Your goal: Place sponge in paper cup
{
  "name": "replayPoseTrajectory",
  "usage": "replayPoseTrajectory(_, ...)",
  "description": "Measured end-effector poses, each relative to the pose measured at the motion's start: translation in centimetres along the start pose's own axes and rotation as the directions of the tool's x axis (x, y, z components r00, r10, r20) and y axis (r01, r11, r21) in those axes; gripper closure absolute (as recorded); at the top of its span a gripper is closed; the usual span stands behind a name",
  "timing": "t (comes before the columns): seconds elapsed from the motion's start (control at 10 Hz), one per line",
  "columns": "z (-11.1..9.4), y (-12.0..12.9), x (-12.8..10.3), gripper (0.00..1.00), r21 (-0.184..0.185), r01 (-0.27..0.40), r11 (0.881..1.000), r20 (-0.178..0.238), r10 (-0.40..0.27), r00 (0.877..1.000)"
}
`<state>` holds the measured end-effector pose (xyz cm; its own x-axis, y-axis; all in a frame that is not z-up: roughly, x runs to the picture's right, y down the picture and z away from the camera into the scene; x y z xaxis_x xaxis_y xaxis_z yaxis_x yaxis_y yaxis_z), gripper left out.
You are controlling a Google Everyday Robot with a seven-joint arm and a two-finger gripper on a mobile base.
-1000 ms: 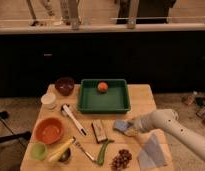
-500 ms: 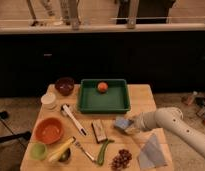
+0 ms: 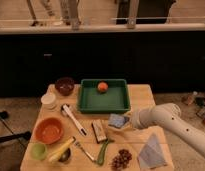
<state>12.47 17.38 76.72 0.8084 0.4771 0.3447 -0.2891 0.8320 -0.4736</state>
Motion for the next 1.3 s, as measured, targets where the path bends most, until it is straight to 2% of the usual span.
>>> replayPoseTrajectory(0.2,0.9,-0.4,-2.8,1.00,-0.011,0.063,0.998,-0.005,-0.063,0.998)
replayPoseTrajectory(0.4,2.8,-1.4,-6.2,1.00,-0.031,0.112,0.993,-0.014,-0.113,0.994)
replayPoseTrajectory(0.5,3.4,-1.8,-7.2,1.00,-0.038,0.124,0.992,-0.017,-0.125,0.992)
replayPoseTrajectory(1.3,3.6,-1.9,-7.3,1.00,-0.039,0.126,0.991,-0.020,-0.127,0.992)
